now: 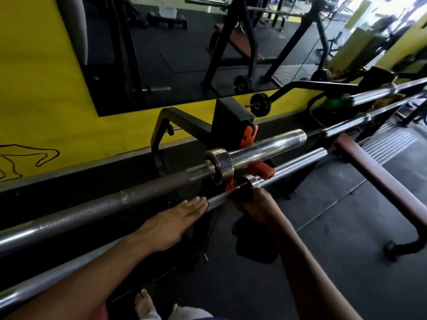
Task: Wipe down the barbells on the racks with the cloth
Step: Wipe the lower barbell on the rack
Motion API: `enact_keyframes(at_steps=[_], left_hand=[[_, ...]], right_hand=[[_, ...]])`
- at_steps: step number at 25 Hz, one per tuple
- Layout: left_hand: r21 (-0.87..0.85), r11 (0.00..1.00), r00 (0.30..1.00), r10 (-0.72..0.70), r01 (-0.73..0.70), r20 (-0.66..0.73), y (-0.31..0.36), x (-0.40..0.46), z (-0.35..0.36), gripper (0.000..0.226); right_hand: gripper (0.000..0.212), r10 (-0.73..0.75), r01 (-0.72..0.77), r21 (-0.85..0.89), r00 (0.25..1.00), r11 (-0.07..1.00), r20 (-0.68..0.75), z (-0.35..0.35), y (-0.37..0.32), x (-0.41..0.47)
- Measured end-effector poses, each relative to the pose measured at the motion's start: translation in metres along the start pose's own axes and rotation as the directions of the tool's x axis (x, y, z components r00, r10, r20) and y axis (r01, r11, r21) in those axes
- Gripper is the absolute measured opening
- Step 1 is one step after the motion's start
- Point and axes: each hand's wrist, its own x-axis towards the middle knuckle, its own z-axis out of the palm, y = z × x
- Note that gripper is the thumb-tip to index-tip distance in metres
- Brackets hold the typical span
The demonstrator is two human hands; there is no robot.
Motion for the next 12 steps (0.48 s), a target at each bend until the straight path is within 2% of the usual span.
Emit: enact_keyframes(at_steps=[2, 3, 5, 7, 10, 12], left_hand=[[-0.001, 1.0, 1.0, 0.005, -0.005, 0.001, -0.003, -0.011, -0.001, 0.095], [-0.006, 1.0, 1.0, 0.003, -0.003, -0.005, -0.004, -0.017, -0.001, 0.092], [-0.006, 1.0, 1.0, -0.013, 0.013, -0.012, -0.004, -0.025, -0.003, 0.09], [0.016, 1.0, 1.0, -0.001, 0.001, -0.014, -0.004, -0.026, -0.005, 0.09], [0.048, 0.999, 1.0, 0.005, -0.005, -0.002, -0.001, -0.022, -0.009, 0.086], [0.053, 0.999, 1.0, 0.006, -0.005, -0.007, -0.003, -0.025, -0.009, 0.082]], right_hand=[[0.024, 0.058, -0.05, 0.174, 0.997, 0.984, -0.042, -0.003, 0.005, -0.002], [0.02, 0.05, -0.029, 0.197, 0.994, 0.98, -0.098, -0.001, 0.007, -0.004], [0.023, -0.058, 0.078, 0.083, 0.972, 0.993, -0.228, 0.007, 0.004, -0.014], [0.024, -0.165, 0.163, -0.028, 0.959, 0.986, -0.231, 0.017, 0.002, -0.018], [0.024, -0.136, 0.148, 0.06, 0.975, 0.987, -0.175, 0.006, 0.009, -0.024], [0.022, -0.105, 0.171, 0.164, 0.932, 0.972, -0.346, -0.004, 0.016, -0.031]])
